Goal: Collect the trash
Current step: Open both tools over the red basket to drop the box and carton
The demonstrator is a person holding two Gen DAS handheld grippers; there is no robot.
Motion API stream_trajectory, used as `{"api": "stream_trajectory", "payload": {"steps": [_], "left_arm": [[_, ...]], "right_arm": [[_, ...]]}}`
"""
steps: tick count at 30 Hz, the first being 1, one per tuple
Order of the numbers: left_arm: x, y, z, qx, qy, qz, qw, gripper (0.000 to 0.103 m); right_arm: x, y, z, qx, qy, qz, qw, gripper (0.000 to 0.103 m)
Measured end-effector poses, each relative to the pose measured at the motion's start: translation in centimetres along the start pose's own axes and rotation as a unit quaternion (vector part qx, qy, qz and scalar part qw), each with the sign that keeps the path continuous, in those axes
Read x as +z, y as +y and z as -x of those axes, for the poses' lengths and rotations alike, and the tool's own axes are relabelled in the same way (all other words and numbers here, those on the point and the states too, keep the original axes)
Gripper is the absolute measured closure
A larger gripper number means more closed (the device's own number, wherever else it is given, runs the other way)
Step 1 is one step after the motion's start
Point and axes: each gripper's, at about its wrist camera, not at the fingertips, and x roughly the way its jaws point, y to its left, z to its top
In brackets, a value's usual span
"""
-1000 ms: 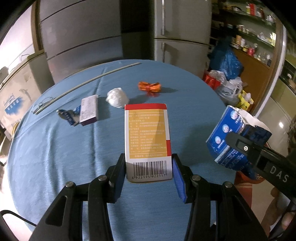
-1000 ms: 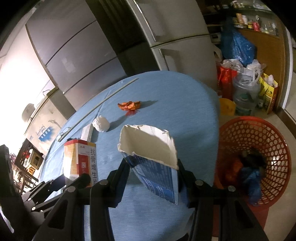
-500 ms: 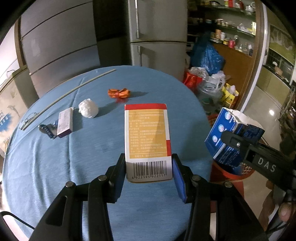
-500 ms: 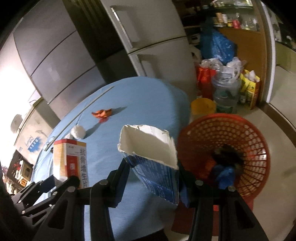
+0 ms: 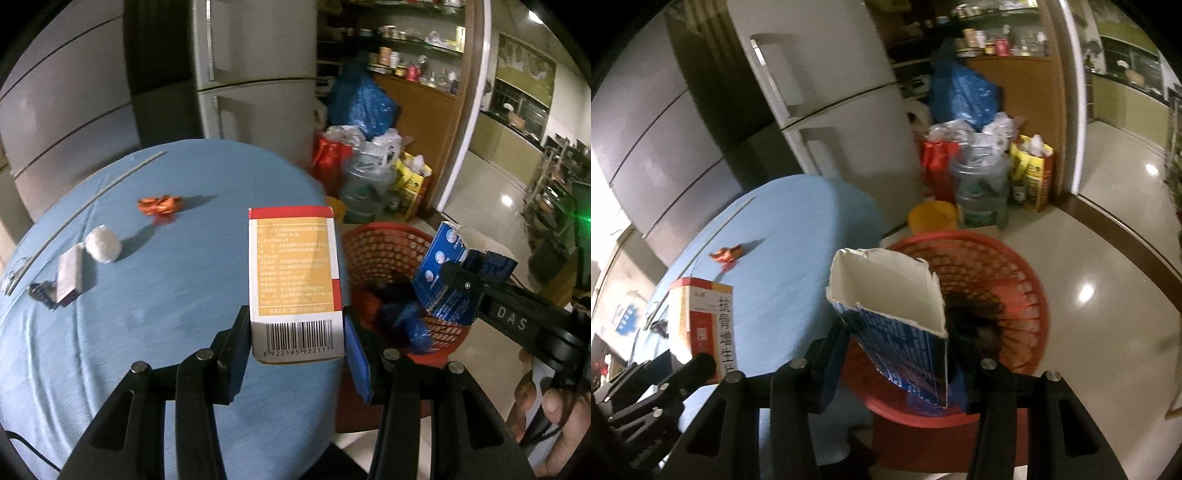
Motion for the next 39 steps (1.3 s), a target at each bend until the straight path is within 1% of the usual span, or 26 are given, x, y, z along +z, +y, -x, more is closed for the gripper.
{"api": "stream_trajectory", "payload": {"steps": [5, 9, 15, 20, 25, 27, 30, 33, 35, 39], "left_arm": [[0.9, -1.8, -0.7, -0.007, 0.001, -0.019, 0.9998, 0.054], [2.0, -3.4, -1.3, -0.018, -0.001, -0.032, 0.9993, 0.054], [3.0, -6.2, -2.9, -0.035, 0.005, -0.054, 0.9979, 0.054], [3.7, -7.6, -4.2, -0.045, 0.011, -0.063, 0.9970, 0.054], [4.3, -8.5, -5.5, -0.049, 0.020, -0.066, 0.9964, 0.054], [4.4, -8.6, -6.0, -0.054, 0.025, -0.066, 0.9960, 0.054], [4.5, -9.1, -7.2, -0.068, 0.043, -0.075, 0.9939, 0.053], [4.3, -9.8, -8.3, -0.077, 0.063, -0.093, 0.9907, 0.052], [4.1, -9.7, -8.8, -0.068, 0.075, -0.093, 0.9906, 0.044], [3.8, -8.6, -8.5, -0.067, 0.076, -0.079, 0.9917, 0.043]], "right_arm": [[0.8, -2.5, -0.3, -0.016, -0.002, -0.018, 1.000, 0.052], [1.2, -3.9, -1.1, -0.023, 0.006, -0.023, 0.999, 0.052], [1.4, -5.1, -2.4, -0.028, 0.026, -0.024, 0.999, 0.051], [1.4, -6.3, -3.4, -0.031, 0.042, -0.023, 0.998, 0.051], [1.4, -6.8, -3.9, -0.033, 0.048, -0.027, 0.998, 0.051], [1.4, -6.9, -4.2, -0.035, 0.052, -0.028, 0.998, 0.050], [1.5, -7.2, -4.8, -0.039, 0.062, -0.031, 0.997, 0.048], [1.4, -7.4, -5.4, -0.042, 0.072, -0.035, 0.996, 0.040], [1.4, -7.5, -5.4, -0.046, 0.072, -0.037, 0.996, 0.036], [1.3, -7.6, -4.6, -0.050, 0.064, -0.041, 0.996, 0.036]]}}
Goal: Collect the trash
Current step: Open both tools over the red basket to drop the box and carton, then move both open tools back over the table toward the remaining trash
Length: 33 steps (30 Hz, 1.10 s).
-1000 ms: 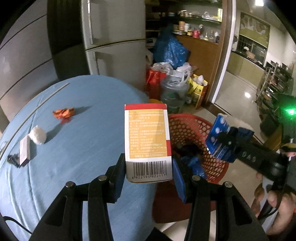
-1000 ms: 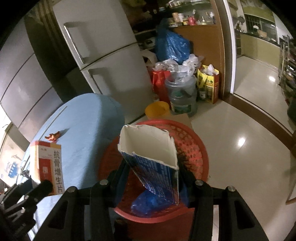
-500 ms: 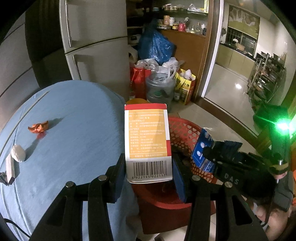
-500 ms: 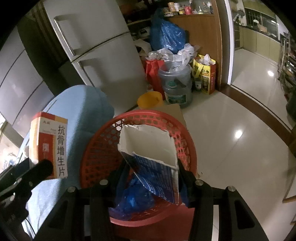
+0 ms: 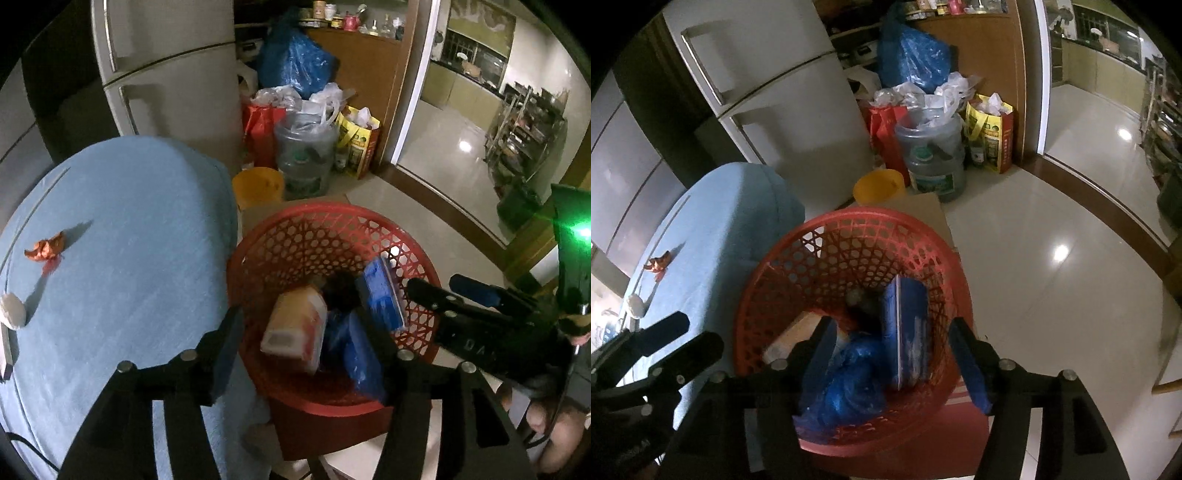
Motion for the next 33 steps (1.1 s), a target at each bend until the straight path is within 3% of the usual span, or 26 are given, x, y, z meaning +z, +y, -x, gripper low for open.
{"api": "stream_trajectory", "payload": {"steps": [10, 19, 33], "left_arm": [[-2.7, 4.8, 4.8, 0.024, -0.031, 0.057, 0.9976, 0.043], [-8.1, 11.5, 9.2, 0.068, -0.046, 0.135, 0.9875, 0.042], [-19.4, 23.5, 14.3, 0.130, -0.054, 0.304, 0.9423, 0.042]], "right_arm": [[-0.3, 0.8, 2.7, 0.009, -0.027, -0.002, 1.000, 0.036], [-1.7, 7.3, 3.7, 0.046, -0.025, 0.055, 0.997, 0.036], [-7.2, 21.0, 3.7, 0.122, 0.006, 0.185, 0.975, 0.036]]}}
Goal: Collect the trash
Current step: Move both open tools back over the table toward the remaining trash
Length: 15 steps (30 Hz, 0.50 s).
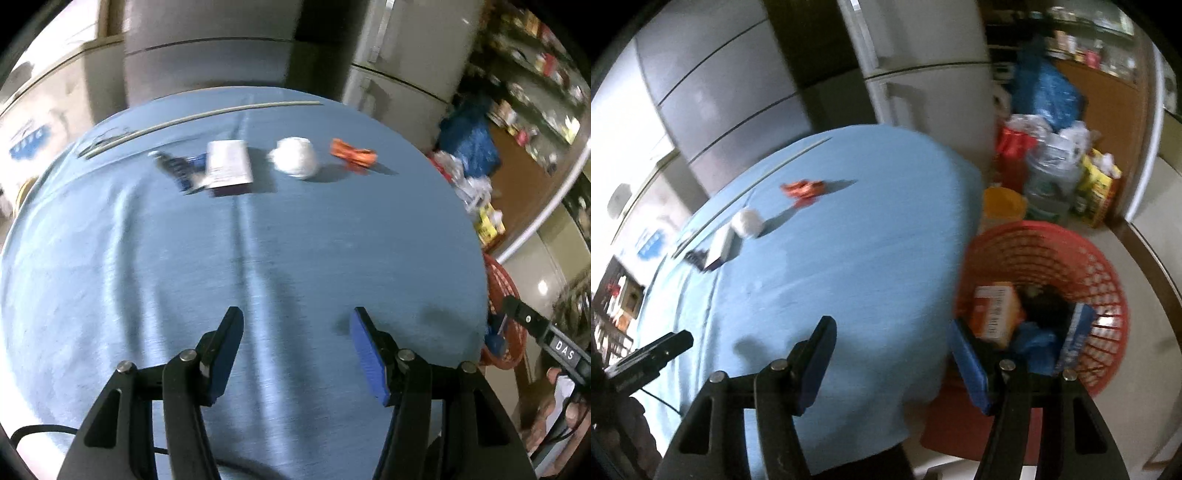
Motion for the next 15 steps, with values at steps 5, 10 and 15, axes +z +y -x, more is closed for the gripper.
{"api": "stream_trajectory", "payload": {"steps": [5, 10, 15], "left_arm": [[-0.1, 3.3, 0.4, 0.029, -0.009, 0.022, 0.9993, 0.042], [-0.1, 5.5, 0.4, 0.033, -0.011, 0.053, 0.9980, 0.042], [0.0, 6.2, -0.3, 0.039, -0.007, 0.057, 0.9976, 0.042]], "right_arm": [[0.0, 2.9, -1.1, 0.014, 0.010, 0.025, 1.000, 0.036], [1.0, 4.8, -2.3, 0.028, 0.015, 0.041, 0.999, 0.036], [3.8, 6.2, -3.8, 0.040, 0.004, 0.051, 0.998, 0.036]]}}
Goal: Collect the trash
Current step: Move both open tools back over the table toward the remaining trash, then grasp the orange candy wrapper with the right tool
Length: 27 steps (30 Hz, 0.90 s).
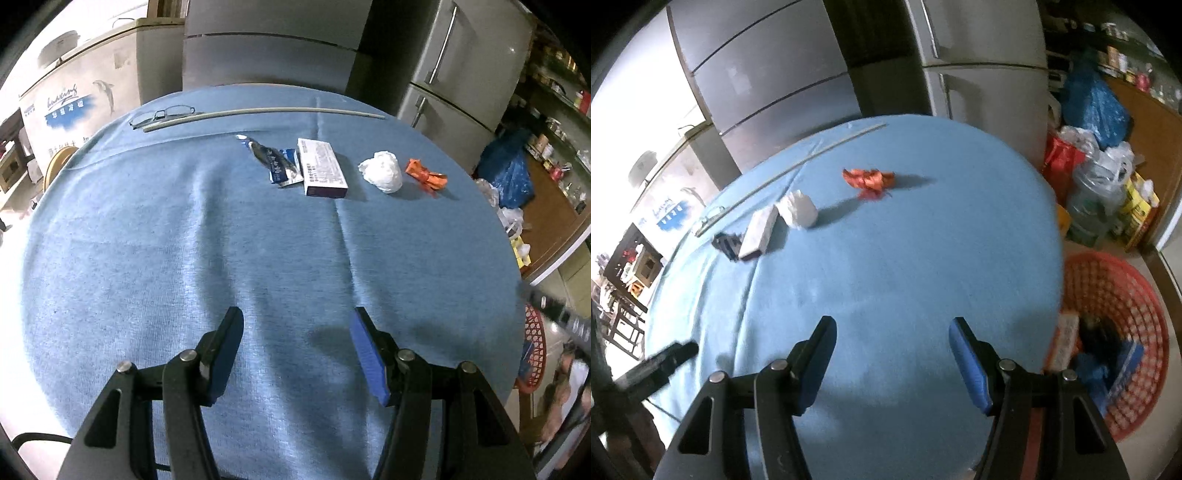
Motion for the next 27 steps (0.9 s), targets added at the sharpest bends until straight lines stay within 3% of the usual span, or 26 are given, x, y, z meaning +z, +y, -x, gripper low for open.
{"api": "stream_trajectory", "payload": {"steps": [7, 15, 21, 27], "left_arm": [[1.0, 0.7, -0.6, 0.005, 0.001, 0.008, 1.0000, 0.042], [2.9, 1.6, -1.8, 0.008, 0.004, 0.020, 0.9998, 0.042], [5.4, 2.2, -3.0, 0.010, 0.000, 0.032, 0.9994, 0.042], [8.4, 2.5, -4.0, 0.009, -0.013, 0.043, 0.9989, 0.042]], "right_arm": [[6.4, 1.1, -3.4, 0.013, -0.015, 0.029, 0.999, 0.036], [13.0, 4.2, -11.8, 0.026, 0.056, 0.142, 0.988, 0.036], [15.0, 5.7, -16.8, 0.008, 0.087, 0.198, 0.976, 0.036], [15.8, 5.0, -19.7, -0.006, 0.099, 0.196, 0.976, 0.036]]}}
